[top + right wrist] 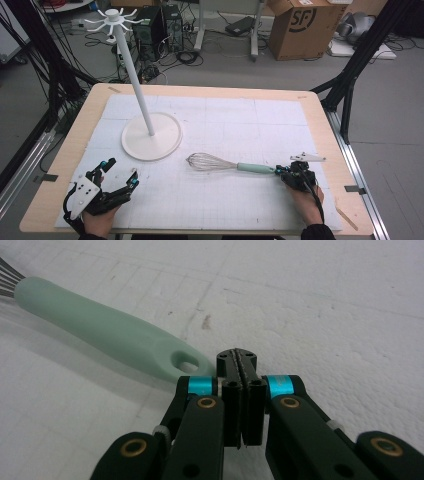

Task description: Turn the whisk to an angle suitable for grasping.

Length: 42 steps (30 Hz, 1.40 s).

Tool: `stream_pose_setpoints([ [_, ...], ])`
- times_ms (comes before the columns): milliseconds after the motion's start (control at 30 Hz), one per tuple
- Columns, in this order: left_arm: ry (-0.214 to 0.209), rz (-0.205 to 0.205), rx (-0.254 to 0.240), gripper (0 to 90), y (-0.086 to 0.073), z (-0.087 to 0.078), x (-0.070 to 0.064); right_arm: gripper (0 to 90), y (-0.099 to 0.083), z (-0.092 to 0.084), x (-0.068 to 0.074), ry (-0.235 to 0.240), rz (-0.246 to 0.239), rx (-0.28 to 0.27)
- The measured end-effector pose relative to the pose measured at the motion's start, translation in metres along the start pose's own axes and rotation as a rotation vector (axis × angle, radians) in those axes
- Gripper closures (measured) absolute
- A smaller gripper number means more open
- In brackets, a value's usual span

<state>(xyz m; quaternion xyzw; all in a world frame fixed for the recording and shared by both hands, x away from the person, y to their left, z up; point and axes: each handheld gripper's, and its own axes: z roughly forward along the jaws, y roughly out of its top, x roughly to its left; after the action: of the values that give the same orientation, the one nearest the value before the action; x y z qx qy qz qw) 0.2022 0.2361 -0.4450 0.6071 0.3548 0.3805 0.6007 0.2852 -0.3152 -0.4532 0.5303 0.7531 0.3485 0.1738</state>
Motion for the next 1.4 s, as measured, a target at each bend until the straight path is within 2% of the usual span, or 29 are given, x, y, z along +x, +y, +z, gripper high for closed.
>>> stream_pose_setpoints([
  [267,0.002,-0.003,-0.003,19.3,0.000,0.000,0.000,89.6,0.009,0.012,0.015,0.002,0.008,-0.004],
  [367,0.005,-0.005,-0.003,19.3,0.000,-0.001,0.001,89.6,0.013,0.017,0.023,-0.005,-0.003,-0.007],
  [533,0.006,-0.009,-0.007,19.3,0.000,-0.002,0.002,89.7,0.010,0.012,0.014,-0.005,0.025,-0.001],
  [667,0.004,-0.008,-0.008,19.3,0.000,-0.001,0.002,89.7,0.003,0.003,0.008,0.001,0.024,0.002],
  [867,0.002,-0.003,-0.006,19.3,0.000,0.000,0.000,89.7,-0.006,-0.005,0.009,0.014,0.029,0.001],
  [1000,-0.003,0.000,-0.001,19.3,0.000,0.001,-0.002,89.7,-0.011,-0.009,0.016,0.029,0.003,0.002],
  [1133,-0.004,0.001,-0.002,19.3,0.000,0.001,-0.002,89.6,-0.010,-0.008,0.021,0.034,-0.003,0.000],
  [1400,-0.002,-0.002,-0.002,19.4,0.000,0.000,-0.001,89.6,0.000,0.003,0.019,0.032,-0.005,0.005],
])
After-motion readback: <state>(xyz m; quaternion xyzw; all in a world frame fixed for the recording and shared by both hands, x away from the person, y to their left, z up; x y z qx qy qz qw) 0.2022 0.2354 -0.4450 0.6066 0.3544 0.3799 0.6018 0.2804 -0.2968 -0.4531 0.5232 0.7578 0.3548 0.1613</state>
